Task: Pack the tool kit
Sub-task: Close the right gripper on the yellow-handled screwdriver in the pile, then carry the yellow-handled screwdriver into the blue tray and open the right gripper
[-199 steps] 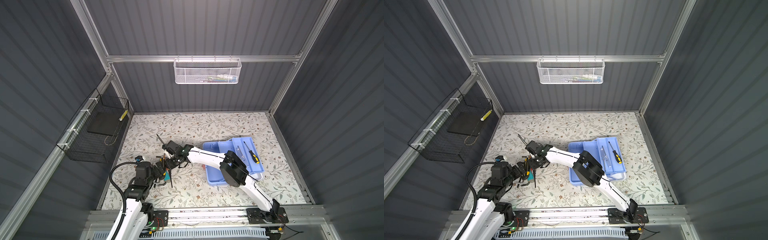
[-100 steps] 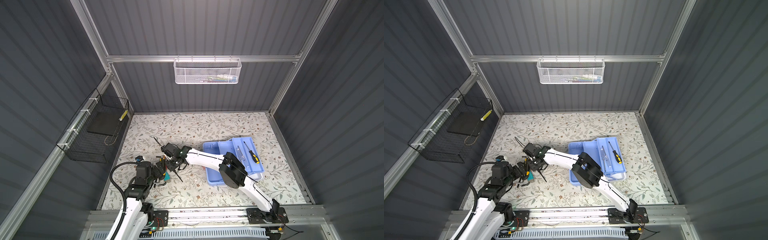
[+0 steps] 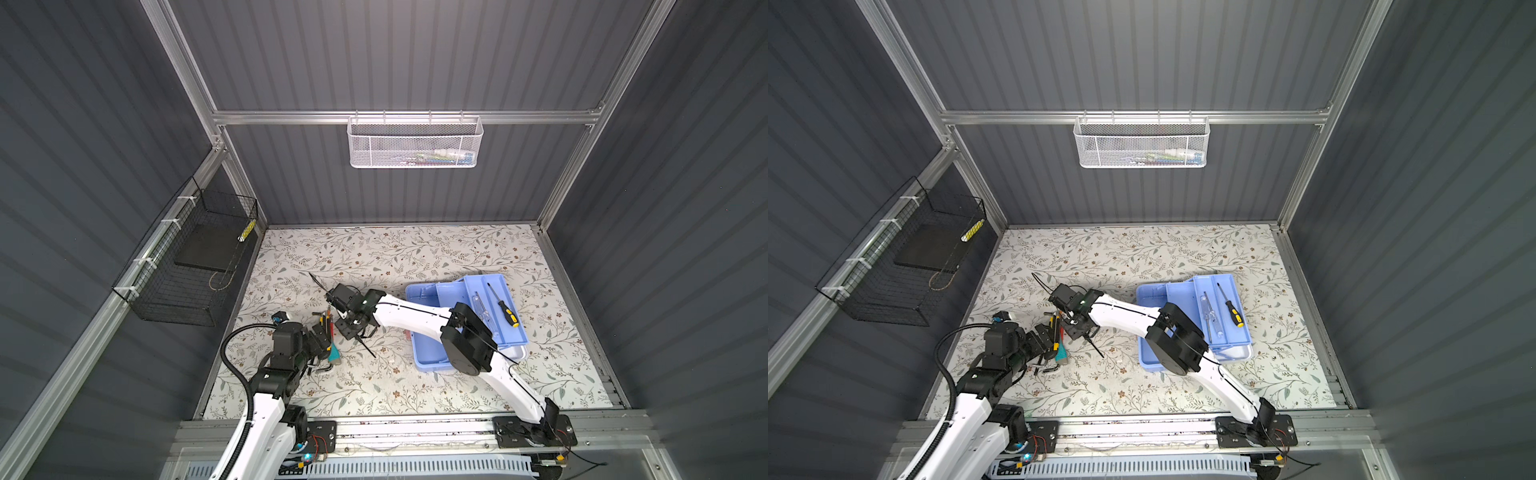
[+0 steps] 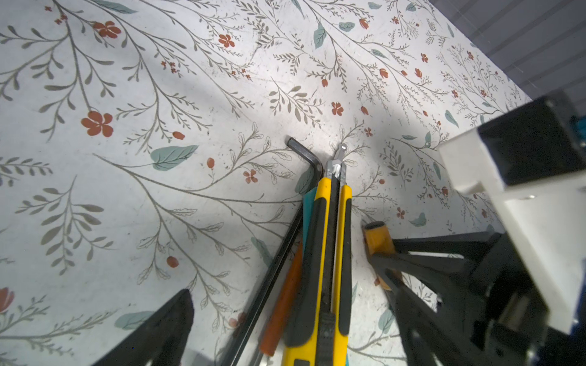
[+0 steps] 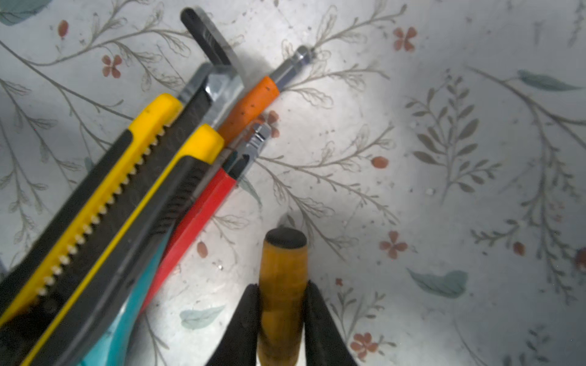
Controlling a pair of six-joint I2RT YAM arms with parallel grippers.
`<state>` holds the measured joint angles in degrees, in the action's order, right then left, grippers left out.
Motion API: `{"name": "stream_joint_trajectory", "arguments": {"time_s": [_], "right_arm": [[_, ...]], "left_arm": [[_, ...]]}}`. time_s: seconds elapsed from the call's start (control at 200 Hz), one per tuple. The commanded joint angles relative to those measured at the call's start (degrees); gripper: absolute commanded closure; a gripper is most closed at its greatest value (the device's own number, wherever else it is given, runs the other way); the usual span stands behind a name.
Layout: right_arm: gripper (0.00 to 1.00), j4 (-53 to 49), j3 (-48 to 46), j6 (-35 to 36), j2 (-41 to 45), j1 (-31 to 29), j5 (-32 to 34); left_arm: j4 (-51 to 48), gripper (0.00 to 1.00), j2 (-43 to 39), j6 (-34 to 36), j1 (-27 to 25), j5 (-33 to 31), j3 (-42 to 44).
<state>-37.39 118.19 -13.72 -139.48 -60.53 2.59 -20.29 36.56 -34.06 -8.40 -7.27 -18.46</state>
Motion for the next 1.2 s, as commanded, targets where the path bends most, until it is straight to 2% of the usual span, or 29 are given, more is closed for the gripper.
{"name": "stream_joint_trajectory", "arguments": {"time_s": [0.0,0.14,0.245,0.796,1.021,1.196], "right_arm": [[0.93,-0.9,-2.2,-0.2,6.4,2.2,-3.4],[0.96,-0.4,-5.6,0.2,12.9,4.8,-7.6],[0.98,-0.3,-9.5,0.1,18.5,7.4,-8.2],[1.00,-5.6,-37.2,0.9,53.2,28.2,1.5],[1.00,-8.1,-45.1,1.2,62.5,36.6,3.6],[1.00,-8.5,-48.6,2.2,64.9,41.5,4.3]], "left_arm": [[0.5,0.00,1.1,0.9,0.3,1.3,-0.2],[0.7,0.01,1.4,1.0,0.3,1.3,-0.2],[0.8,0.01,1.2,1.0,0.3,1.4,-0.1],[1.6,0.01,2.9,1.5,0.3,2.2,-0.4],[1.8,0.00,3.5,1.5,0.2,2.4,-0.5],[2.1,0.01,4.0,1.8,0.2,3.0,-0.6]]}}
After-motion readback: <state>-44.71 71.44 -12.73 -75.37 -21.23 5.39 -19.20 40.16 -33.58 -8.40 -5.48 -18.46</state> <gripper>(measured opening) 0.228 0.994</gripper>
